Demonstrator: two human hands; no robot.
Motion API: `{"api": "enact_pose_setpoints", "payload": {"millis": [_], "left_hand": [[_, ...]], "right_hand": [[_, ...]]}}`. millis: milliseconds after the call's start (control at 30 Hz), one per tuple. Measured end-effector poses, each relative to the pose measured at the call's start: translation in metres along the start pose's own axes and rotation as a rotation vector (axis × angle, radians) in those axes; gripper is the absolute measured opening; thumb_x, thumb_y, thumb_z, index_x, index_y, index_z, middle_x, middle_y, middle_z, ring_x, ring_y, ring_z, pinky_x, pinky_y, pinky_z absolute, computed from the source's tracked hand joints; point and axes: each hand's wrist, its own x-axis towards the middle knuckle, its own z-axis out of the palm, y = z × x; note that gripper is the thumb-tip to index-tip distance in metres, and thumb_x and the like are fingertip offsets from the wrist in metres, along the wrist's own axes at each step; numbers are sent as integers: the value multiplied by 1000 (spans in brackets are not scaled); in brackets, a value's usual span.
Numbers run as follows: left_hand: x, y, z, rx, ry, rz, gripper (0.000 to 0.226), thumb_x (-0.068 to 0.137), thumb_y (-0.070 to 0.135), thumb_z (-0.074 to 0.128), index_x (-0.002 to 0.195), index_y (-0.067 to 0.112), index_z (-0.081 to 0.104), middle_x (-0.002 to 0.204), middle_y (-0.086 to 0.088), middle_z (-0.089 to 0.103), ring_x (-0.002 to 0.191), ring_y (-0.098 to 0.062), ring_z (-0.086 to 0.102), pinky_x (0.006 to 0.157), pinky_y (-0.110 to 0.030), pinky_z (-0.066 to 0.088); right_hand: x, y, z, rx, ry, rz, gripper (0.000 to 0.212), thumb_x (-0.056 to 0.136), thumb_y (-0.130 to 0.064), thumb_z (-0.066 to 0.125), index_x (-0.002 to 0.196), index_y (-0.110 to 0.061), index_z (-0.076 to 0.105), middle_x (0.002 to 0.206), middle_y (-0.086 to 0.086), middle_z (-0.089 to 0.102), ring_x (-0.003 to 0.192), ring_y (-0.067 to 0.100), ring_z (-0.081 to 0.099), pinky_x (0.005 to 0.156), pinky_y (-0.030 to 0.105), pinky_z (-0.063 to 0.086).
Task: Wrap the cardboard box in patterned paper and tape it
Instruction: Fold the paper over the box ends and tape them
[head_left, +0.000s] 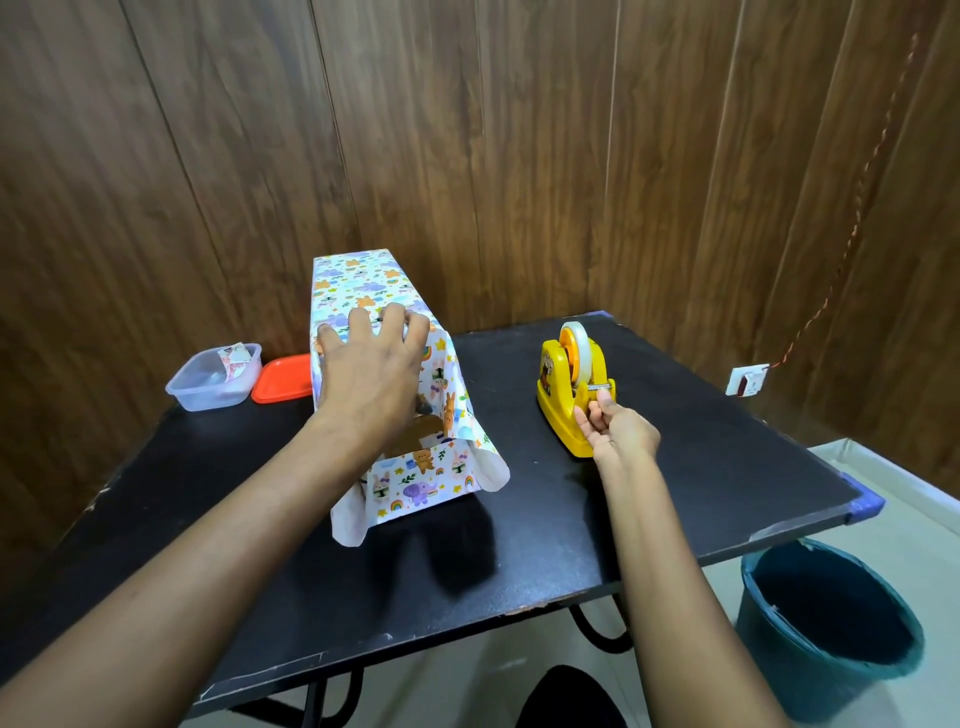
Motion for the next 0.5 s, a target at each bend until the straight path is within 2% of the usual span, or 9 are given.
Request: {"api": "enact_pose_setpoints", "payload": {"millis": [33,133,300,500], "left_hand": [[0,0,0,3,-3,-1,77,83,40,64,139,18,16,147,-8,21,133,-32,26,104,-52,31],[1,1,-1,8,-2,1,76,84,39,64,139,17,16,148,-9,21,133,-32,26,104,-52,31],[0,0,-2,-5,-3,6,78,83,42,64,140,17,16,147,-9,21,133,-33,26,104,-52,31],[-1,-1,-2,-5,4,12,78,83,43,63,140,17,17,148,-9,22,133,-33,26,104,-52,31]], "right_hand": [[0,-1,0,1,-11,15,17,89,-1,60,73,1,54,70,10,53,59,10,49,81,41,55],[0,-1,-2,-50,-45,-11,16,88,-8,63,76,0,58,67,7,52,56,10,48,67,39,57],[5,2,-2,-92,-19,-92,22,88,-11,65,70,-3,56,50,2,51,40,4,46,58,36,57],[8,14,-4,-77,-6,-203,22,89,-13,64,73,-3,53,63,6,50,52,8,47,64,31,59]]}}
